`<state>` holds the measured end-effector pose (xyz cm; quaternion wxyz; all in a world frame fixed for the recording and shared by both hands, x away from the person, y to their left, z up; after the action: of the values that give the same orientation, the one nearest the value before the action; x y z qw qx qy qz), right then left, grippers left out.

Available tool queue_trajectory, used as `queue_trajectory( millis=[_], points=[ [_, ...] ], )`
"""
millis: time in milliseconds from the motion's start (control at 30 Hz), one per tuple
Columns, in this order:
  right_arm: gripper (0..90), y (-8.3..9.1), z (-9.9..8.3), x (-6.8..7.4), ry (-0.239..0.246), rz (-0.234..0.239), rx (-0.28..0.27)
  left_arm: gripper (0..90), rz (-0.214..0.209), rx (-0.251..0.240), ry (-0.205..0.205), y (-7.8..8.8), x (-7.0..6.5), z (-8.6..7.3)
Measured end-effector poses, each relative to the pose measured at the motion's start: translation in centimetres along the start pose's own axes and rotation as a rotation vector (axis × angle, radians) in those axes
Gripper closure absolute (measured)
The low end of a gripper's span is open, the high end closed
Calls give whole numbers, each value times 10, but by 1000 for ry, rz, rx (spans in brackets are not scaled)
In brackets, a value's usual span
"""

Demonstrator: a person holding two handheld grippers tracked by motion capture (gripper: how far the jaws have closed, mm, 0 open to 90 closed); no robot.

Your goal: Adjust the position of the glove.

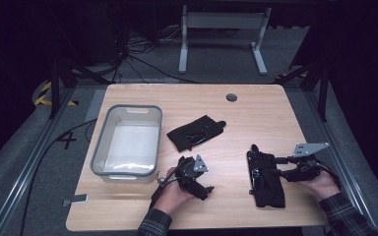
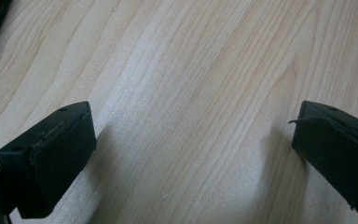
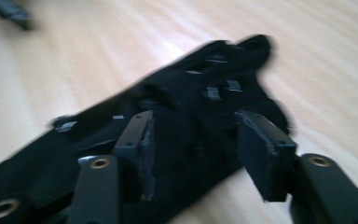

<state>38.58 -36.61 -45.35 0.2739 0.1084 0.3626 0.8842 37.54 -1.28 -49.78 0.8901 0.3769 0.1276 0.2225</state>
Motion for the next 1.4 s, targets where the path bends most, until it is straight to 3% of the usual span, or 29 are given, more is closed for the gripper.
queue_trajectory(
  millis=[67, 133, 200, 300, 533, 833, 900, 1067, 1133, 1400],
  points=[
    [427, 1, -1, -4, -10, -13, -3, 0, 0, 0, 0, 0, 0, 0],
    [363, 3, -5, -20, -39, -78, -5, 0, 0, 0, 0, 0, 0, 0],
    [335, 4, -6, -25, -46, -100, -10, 0, 0, 0, -1, 0, 0, 0],
    [198, 6, -16, -46, -93, -194, -14, 0, -1, 0, -1, 0, 0, 0],
    [151, 5, -33, -69, -177, -260, -21, 0, -1, 0, -1, 0, 0, 0],
    [124, -2, -40, -73, -177, -279, 17, 5, 2, 5, 5, 0, 0, 1],
    [118, -3, -40, -74, -181, -276, 16, 27, 14, 28, 17, 1, 0, 4],
    [114, -3, -40, -74, -182, -276, 16, 147, 19, 35, 44, 4, 2, 8],
    [109, -4, -40, -74, -179, -276, 16, 156, 24, 31, 59, 5, 4, 11],
    [77, -6, -39, -76, -175, -276, 2, 454, 36, 5, 83, 14, 15, 25]
  ],
)
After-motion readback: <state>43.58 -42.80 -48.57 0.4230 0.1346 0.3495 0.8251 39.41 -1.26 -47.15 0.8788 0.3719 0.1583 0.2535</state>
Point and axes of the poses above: each handheld gripper's, and its own axes: y roughly backward along the jaws, z roughly out of its top, x roughly to its left, the point moved 3 cm from there along -y, roughly forward along the jaws, and after that the axes turned 4 degrees about y, right-handed, at the moved point
